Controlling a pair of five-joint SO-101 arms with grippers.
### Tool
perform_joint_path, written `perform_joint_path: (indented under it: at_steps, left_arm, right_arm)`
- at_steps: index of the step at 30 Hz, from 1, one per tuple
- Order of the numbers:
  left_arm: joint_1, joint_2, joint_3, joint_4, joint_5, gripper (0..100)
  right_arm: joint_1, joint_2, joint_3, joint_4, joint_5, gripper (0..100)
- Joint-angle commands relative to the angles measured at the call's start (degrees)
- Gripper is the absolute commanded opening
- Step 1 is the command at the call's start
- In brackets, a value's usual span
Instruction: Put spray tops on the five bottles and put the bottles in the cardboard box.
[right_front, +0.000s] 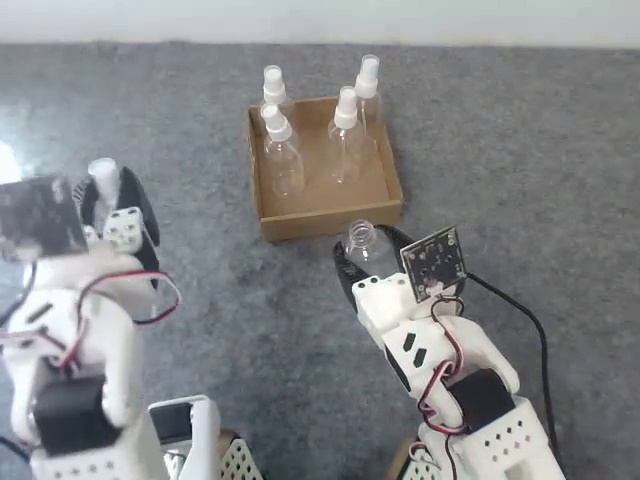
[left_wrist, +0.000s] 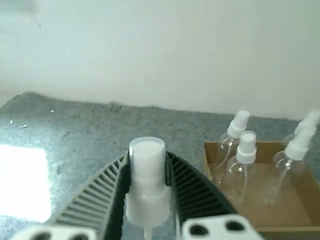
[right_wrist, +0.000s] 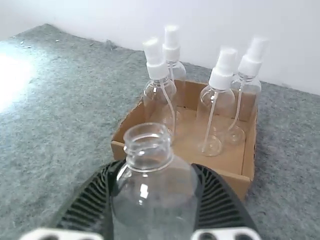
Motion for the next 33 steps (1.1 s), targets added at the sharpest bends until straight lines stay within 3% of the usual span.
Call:
perform_joint_path:
  at_steps: [1, 12, 19, 25, 33]
  left_arm:
    - [4.92, -6.07, 1.98, -3.16, 4.22, 1]
    - [13.54, -16.70, 11.38, -14.07, 11.60, 1]
    - [17.49, -20.48, 14.99, -21.89, 14.86, 1]
    - [18.64, -21.10, 14.55, -23.56, 22.51, 4]
    - [18.64, -21.19, 14.90, -24.88, 26.29, 3]
  right_arm:
    - [-1.36, -1.54, -0.53, -0.92, 0.97, 3.4]
    - [-7.96, -1.54, 0.00, -1.01, 0.88, 3.4]
    - [-8.40, -1.54, 0.00, -1.19, 0.70, 3.8]
    - [-8.84, -1.54, -0.09, -1.45, 0.79, 3.8]
    - [-15.60, -1.54, 0.00, -1.54, 0.88, 3.8]
